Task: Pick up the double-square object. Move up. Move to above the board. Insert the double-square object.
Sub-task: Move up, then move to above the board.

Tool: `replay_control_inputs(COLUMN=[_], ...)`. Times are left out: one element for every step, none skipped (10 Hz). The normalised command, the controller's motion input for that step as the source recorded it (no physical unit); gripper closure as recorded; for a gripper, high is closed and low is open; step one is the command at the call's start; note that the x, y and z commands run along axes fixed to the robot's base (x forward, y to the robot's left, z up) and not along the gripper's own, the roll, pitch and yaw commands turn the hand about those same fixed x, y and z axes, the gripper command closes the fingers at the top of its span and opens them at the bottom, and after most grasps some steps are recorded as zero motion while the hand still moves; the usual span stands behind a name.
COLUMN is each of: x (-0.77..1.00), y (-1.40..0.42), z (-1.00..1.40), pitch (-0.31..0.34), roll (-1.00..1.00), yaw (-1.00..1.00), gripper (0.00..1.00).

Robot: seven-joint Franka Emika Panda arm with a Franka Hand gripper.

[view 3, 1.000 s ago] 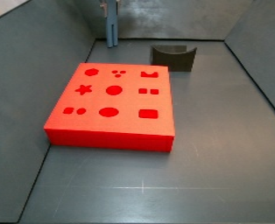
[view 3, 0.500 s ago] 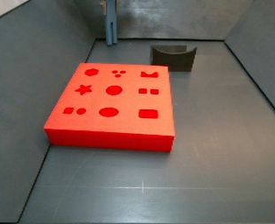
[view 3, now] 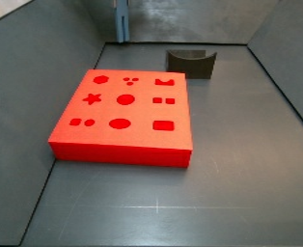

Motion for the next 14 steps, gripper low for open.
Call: replay_control_inputs(x=[-0.01,-0.01,-0.21,-0.22,-0.21,-0.21,-0.2,-0.18,-0.17,-0.16,-0.15,-0.12,-0.1,-0.06], y=[0.01,0.0,0.02,0.02,0.01,0.0,0.0,0.0,0.0,0.0,0.0,0.0,0.0,-0.01], z=[0.44,0.3,1.0,1.0,1.0,1.0,1.0,1.0,1.0,1.0,1.0,1.0,0.99,0.79], pitch=[0.089,0.099,-0.151,-0.15,-0.132,-0.092,-0.063,-0.006,0.013,0.022,0.029,0.052,0.06,0.072], roll=[0.06,0.07,0.23,0.23,0.2,0.17,0.15,0.11,0.1,0.09,0.09,0.08,0.08,0.08], yaw=[0.01,0.02,0.31,0.29,0.19,0.13,0.1,0.06,0.05,0.04,0.04,0.03,0.03,0.04], gripper=[1.0,1.0,1.0,1.0,1.0,1.0,1.0,1.0,1.0,1.0,1.0,1.0,1.0,1.0])
